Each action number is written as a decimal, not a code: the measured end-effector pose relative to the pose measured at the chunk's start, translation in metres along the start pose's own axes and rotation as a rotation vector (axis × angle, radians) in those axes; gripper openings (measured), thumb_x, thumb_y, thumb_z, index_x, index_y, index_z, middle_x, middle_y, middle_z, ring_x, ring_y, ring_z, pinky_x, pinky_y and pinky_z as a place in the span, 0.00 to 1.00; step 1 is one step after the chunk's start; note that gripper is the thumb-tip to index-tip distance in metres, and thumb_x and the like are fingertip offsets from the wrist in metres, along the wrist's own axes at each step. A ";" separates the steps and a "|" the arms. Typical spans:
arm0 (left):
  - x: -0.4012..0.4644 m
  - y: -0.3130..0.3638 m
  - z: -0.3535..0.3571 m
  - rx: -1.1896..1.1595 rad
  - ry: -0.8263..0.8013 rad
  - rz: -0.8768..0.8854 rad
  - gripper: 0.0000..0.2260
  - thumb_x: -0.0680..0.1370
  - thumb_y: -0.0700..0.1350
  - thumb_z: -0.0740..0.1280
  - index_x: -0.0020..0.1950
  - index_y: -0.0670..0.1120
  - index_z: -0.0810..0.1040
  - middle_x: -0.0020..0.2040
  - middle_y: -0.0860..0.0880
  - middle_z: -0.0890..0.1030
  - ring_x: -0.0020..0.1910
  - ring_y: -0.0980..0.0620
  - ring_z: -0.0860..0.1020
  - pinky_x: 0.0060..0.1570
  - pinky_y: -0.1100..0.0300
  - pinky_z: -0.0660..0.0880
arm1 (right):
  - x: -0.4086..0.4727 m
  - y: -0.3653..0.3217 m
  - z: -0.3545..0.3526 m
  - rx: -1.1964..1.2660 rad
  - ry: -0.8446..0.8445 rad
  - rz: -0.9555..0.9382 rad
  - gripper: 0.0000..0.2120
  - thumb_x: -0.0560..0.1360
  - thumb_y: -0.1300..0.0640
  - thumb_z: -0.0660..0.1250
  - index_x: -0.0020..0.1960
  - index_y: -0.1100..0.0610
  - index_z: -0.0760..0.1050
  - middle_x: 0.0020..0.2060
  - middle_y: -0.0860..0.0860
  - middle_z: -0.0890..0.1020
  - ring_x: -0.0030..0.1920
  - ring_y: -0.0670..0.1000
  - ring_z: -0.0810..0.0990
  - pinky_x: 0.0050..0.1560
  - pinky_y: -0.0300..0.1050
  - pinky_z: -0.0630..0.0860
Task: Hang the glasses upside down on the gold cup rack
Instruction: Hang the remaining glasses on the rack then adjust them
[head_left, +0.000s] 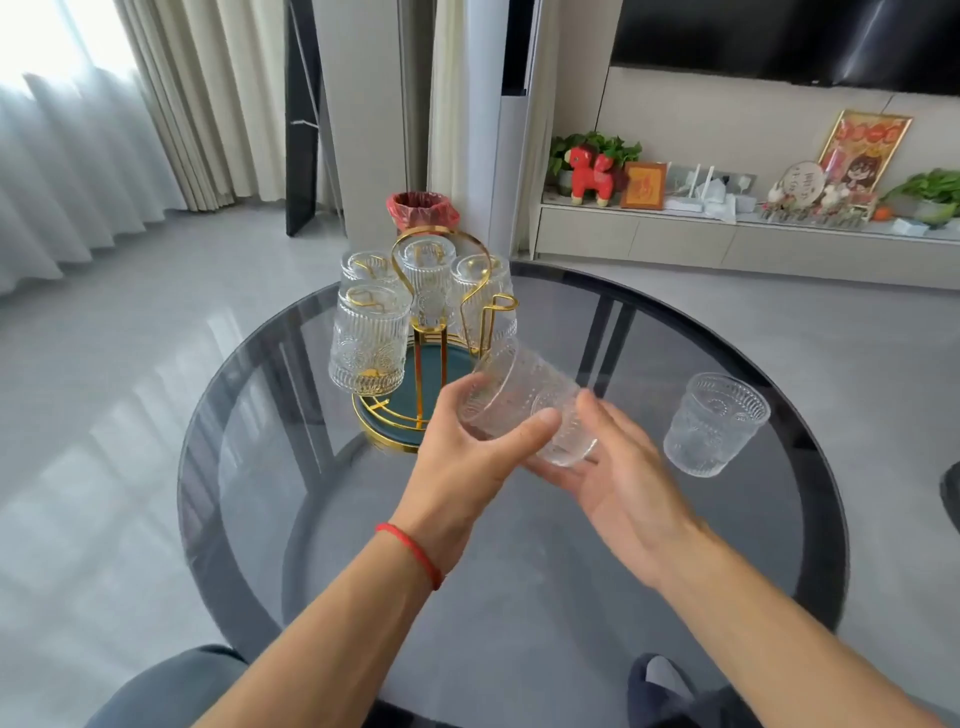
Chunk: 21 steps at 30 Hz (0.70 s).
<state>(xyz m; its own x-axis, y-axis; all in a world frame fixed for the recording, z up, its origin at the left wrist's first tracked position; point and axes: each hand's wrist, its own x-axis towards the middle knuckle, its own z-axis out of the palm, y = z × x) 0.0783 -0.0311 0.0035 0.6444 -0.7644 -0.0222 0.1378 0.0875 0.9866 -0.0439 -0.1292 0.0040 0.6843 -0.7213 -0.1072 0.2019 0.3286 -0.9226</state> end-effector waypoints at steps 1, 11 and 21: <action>0.001 0.001 -0.002 0.120 0.010 0.005 0.38 0.67 0.57 0.82 0.73 0.51 0.71 0.63 0.50 0.83 0.61 0.54 0.82 0.62 0.55 0.79 | 0.004 -0.005 0.001 -0.013 0.056 -0.053 0.23 0.81 0.50 0.69 0.71 0.61 0.74 0.66 0.59 0.83 0.64 0.60 0.83 0.63 0.61 0.81; 0.014 -0.008 -0.015 1.389 -0.105 0.029 0.23 0.80 0.57 0.64 0.72 0.47 0.72 0.77 0.42 0.67 0.77 0.42 0.63 0.74 0.43 0.66 | 0.048 -0.072 0.024 -0.560 0.413 -0.615 0.24 0.69 0.42 0.79 0.64 0.40 0.78 0.61 0.41 0.81 0.62 0.41 0.79 0.63 0.48 0.79; 0.027 -0.002 -0.027 1.366 -0.238 -0.020 0.22 0.80 0.56 0.65 0.71 0.48 0.72 0.71 0.46 0.72 0.72 0.45 0.68 0.68 0.42 0.71 | 0.081 -0.071 0.061 -0.978 0.277 -0.736 0.30 0.66 0.44 0.81 0.64 0.48 0.76 0.57 0.42 0.81 0.59 0.46 0.79 0.60 0.49 0.78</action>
<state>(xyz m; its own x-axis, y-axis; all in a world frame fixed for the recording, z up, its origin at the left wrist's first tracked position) 0.1158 -0.0349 -0.0032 0.4896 -0.8596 -0.1461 -0.7813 -0.5069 0.3641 0.0399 -0.1736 0.0832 0.4364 -0.6841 0.5845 -0.2119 -0.7095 -0.6721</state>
